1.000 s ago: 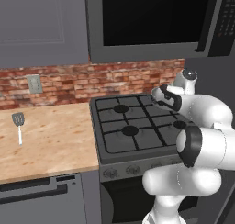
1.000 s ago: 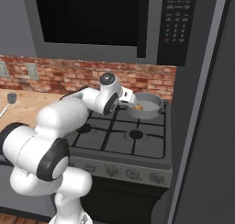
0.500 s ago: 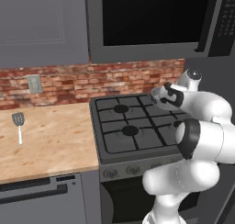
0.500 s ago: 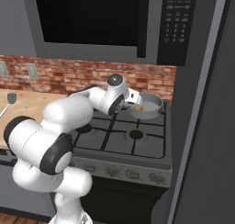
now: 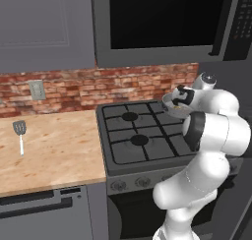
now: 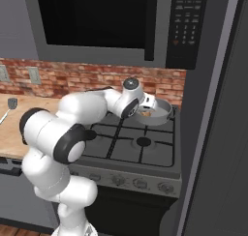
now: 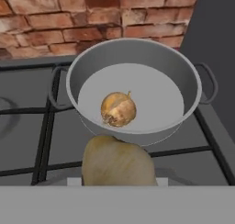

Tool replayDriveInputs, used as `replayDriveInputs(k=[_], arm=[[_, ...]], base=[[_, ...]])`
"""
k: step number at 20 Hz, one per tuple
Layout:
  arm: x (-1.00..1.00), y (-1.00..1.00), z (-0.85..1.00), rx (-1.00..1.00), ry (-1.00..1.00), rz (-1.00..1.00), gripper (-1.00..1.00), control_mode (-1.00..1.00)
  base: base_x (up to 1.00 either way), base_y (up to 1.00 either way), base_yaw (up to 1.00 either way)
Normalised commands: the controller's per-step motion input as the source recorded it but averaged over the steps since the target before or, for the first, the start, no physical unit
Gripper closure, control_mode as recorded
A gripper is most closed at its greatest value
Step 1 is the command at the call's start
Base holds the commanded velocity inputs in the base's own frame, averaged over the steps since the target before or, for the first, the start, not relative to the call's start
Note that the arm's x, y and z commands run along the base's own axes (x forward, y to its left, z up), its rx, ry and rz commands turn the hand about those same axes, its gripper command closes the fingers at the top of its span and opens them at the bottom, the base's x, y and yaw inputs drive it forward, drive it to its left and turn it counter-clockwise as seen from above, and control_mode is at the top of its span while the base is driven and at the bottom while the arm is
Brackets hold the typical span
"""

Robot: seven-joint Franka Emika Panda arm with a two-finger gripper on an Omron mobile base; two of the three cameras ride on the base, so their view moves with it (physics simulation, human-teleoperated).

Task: Put the onion and garlic in the pot. Retrieve the spatula and lightly stir the vegetables in the pot.

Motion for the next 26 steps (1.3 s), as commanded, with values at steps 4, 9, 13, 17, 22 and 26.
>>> replayDriveInputs(k=[4, 9, 13, 17, 22, 26], arm=[[0.34, -0.13, -0.44, 0.0, 0.13, 0.0, 1.0, -1.0], [0.33, -0.02, -0.08, 0.0, 0.06, 0.0, 1.0, -1.0], [0.31, 0.0, 0.0, 0.0, 0.02, 0.0, 1.0, -1.0], [0.22, -0.01, -0.02, 0.0, 0.01, 0.0, 1.0, -1.0], [0.18, 0.0, -0.25, 0.0, 0.0, 0.0, 1.0, -1.0], [0.11, 0.0, -0.34, 0.0, 0.0, 0.0, 1.0, -1.0]], base=[[0.0, 0.0, 0.0], [0.0, 0.0, 0.0], [0.0, 0.0, 0.0], [0.0, 0.0, 0.0], [0.0, 0.0, 0.0], [0.0, 0.0, 0.0]])
